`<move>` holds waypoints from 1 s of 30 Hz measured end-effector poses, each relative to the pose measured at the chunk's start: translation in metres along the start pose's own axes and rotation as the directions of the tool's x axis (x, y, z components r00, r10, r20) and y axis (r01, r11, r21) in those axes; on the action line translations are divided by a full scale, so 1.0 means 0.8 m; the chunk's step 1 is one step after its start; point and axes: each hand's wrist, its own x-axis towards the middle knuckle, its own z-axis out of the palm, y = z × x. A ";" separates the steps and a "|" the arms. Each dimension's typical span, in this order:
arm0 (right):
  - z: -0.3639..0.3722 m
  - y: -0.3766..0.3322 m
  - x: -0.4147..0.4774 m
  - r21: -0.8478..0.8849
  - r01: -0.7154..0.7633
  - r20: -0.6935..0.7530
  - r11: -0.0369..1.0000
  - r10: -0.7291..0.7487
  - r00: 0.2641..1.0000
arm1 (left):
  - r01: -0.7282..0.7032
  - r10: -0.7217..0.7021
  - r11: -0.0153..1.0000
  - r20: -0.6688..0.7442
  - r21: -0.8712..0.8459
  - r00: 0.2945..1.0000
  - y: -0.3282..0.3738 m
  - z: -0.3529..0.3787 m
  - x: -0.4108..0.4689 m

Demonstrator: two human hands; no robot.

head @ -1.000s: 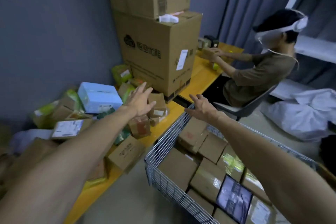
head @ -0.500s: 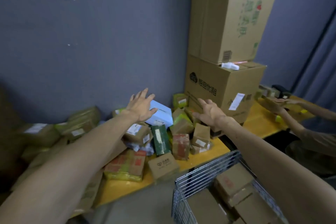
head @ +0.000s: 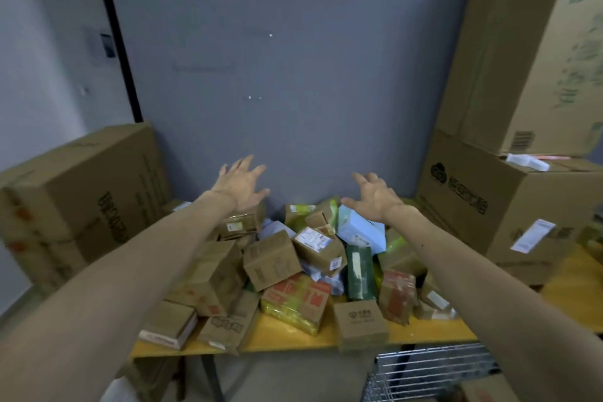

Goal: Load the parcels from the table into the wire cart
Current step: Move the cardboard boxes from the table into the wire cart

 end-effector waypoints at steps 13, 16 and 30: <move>0.057 -0.215 0.065 0.052 0.056 0.016 0.997 -0.057 0.998 | 0.037 -0.037 0.999 0.013 -0.029 0.999 -0.220 0.019 -0.028; 0.080 -0.250 0.072 0.051 0.059 0.046 0.997 -0.061 0.997 | 0.043 -0.041 0.997 0.035 -0.058 0.999 -0.258 0.043 -0.038; 0.226 -0.341 0.117 0.182 0.085 0.180 0.980 -0.119 0.977 | 0.209 -0.150 0.958 0.282 -0.195 0.948 -0.358 0.165 -0.053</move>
